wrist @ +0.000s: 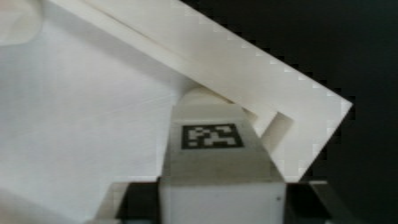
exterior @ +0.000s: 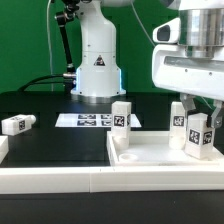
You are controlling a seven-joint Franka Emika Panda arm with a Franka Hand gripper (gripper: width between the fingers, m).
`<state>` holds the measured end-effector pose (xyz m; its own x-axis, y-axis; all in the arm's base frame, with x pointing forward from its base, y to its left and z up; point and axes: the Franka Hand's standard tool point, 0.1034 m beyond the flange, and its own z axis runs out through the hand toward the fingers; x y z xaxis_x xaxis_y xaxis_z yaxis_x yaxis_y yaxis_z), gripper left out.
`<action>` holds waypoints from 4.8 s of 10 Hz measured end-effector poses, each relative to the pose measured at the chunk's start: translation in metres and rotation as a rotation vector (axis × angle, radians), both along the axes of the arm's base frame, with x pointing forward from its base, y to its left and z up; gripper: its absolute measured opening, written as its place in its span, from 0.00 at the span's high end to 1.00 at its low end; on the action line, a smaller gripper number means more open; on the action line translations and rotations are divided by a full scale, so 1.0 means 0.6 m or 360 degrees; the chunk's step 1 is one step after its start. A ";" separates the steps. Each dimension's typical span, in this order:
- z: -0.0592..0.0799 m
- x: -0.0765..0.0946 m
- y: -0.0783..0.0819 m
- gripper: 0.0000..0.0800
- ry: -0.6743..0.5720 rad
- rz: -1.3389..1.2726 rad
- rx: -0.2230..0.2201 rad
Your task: Assemble square table
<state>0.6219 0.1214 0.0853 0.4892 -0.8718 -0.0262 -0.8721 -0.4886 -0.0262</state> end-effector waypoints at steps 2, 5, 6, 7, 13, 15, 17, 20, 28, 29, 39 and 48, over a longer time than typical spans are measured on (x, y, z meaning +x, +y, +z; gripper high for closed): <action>0.000 0.000 0.000 0.64 0.0002 -0.0090 0.0002; -0.001 0.000 0.002 0.27 -0.0004 0.0100 -0.0002; -0.001 -0.001 0.006 0.27 -0.0006 0.0200 -0.0005; -0.001 -0.001 0.008 0.20 -0.0016 0.0432 -0.0007; -0.005 0.001 -0.001 0.19 -0.0066 0.1217 -0.0027; -0.006 0.001 -0.001 0.19 -0.0077 0.1466 -0.0034; -0.006 0.001 -0.001 0.19 -0.0077 0.1700 -0.0054; -0.006 0.002 -0.002 0.19 -0.0084 0.2019 -0.0062; -0.006 0.002 -0.002 0.64 -0.0081 0.1786 -0.0055; -0.006 0.002 -0.002 0.64 -0.0079 0.1696 -0.0053; -0.009 0.004 -0.006 0.64 -0.0110 0.0211 -0.0045; -0.007 0.006 -0.001 0.20 -0.0088 0.0204 -0.0031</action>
Offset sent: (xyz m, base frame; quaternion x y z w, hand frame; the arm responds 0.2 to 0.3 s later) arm 0.0000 0.0000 0.0000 0.0000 0.0000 -0.0650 0.9979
